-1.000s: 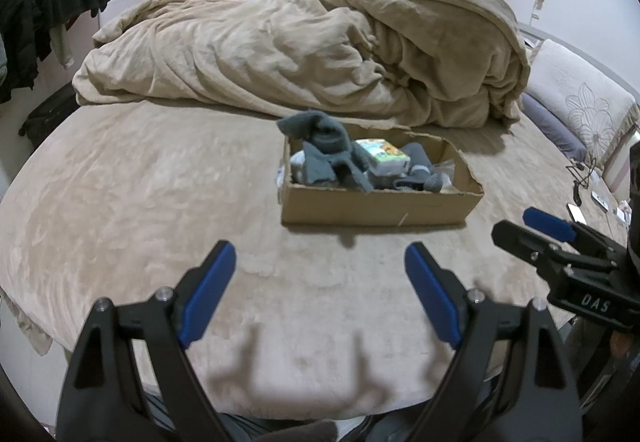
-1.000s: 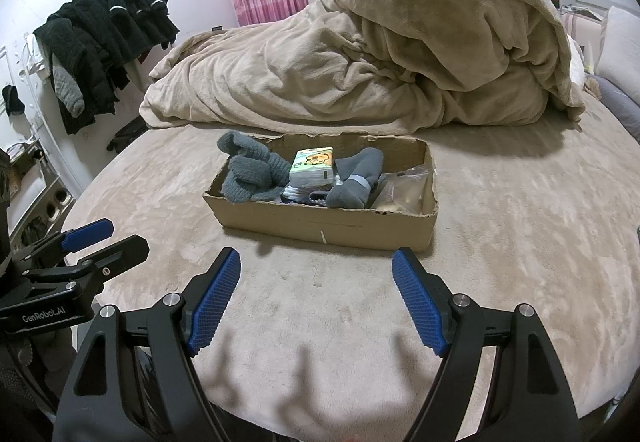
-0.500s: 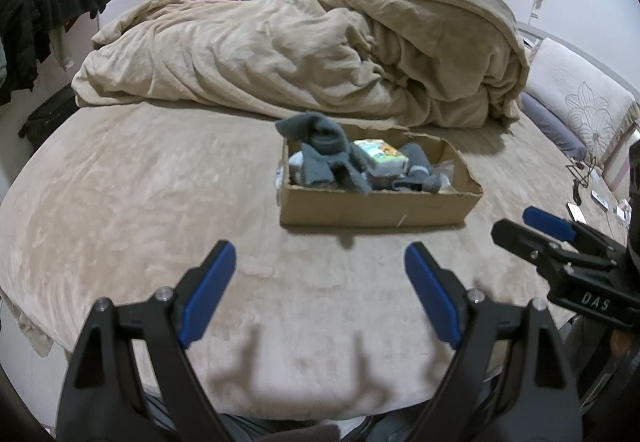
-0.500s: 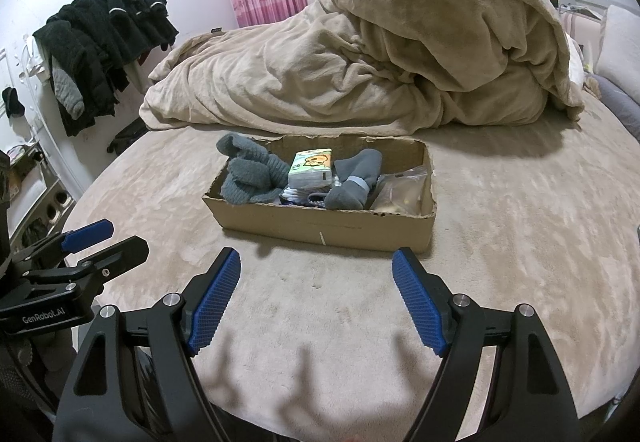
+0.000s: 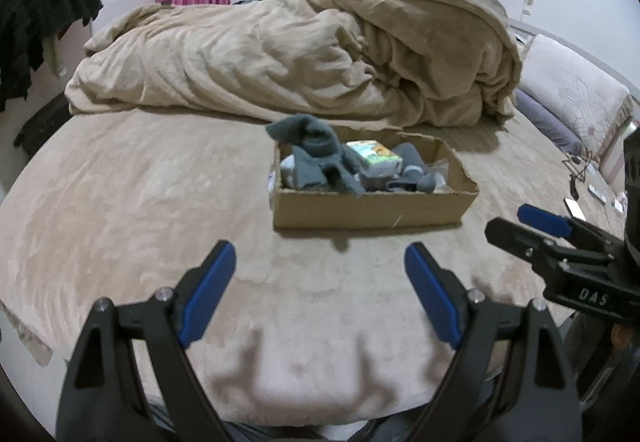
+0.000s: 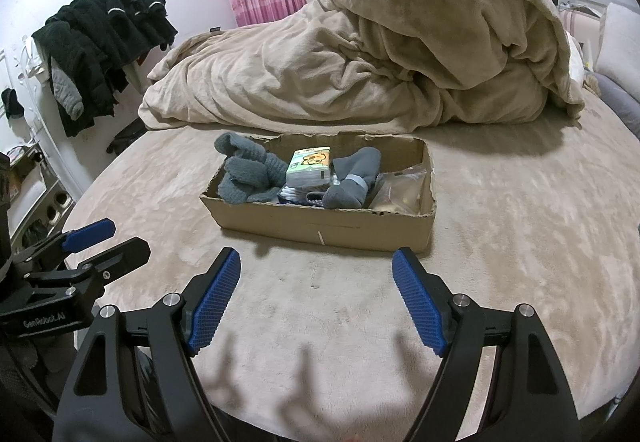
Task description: Organize objects
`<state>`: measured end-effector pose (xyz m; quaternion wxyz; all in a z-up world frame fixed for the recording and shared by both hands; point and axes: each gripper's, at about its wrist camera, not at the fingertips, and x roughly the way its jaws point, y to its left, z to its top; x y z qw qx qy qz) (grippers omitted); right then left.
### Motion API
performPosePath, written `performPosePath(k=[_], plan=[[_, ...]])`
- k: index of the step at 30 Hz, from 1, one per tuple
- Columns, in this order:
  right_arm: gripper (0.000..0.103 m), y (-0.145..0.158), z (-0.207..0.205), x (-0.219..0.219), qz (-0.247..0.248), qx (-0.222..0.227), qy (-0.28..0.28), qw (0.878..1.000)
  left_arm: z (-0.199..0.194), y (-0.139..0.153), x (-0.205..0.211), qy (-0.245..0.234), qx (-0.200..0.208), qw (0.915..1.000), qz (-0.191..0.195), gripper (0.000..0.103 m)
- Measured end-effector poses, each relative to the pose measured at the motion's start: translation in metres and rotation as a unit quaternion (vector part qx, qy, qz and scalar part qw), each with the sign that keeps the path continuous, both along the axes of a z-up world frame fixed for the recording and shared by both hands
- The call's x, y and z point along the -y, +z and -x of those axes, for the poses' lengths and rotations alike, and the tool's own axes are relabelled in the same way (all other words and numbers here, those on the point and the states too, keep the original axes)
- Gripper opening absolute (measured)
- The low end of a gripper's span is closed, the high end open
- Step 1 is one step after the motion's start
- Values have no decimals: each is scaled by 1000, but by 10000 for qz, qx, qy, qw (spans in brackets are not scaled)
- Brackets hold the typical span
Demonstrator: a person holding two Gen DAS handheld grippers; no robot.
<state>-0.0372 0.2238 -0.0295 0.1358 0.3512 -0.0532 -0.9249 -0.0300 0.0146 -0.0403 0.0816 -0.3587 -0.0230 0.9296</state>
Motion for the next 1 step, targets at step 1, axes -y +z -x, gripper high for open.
performPosePath(k=[1], plan=[[81, -2, 2, -1, -26, -4, 5, 10000, 4, -2, 0, -15, 12, 10000, 18, 88]])
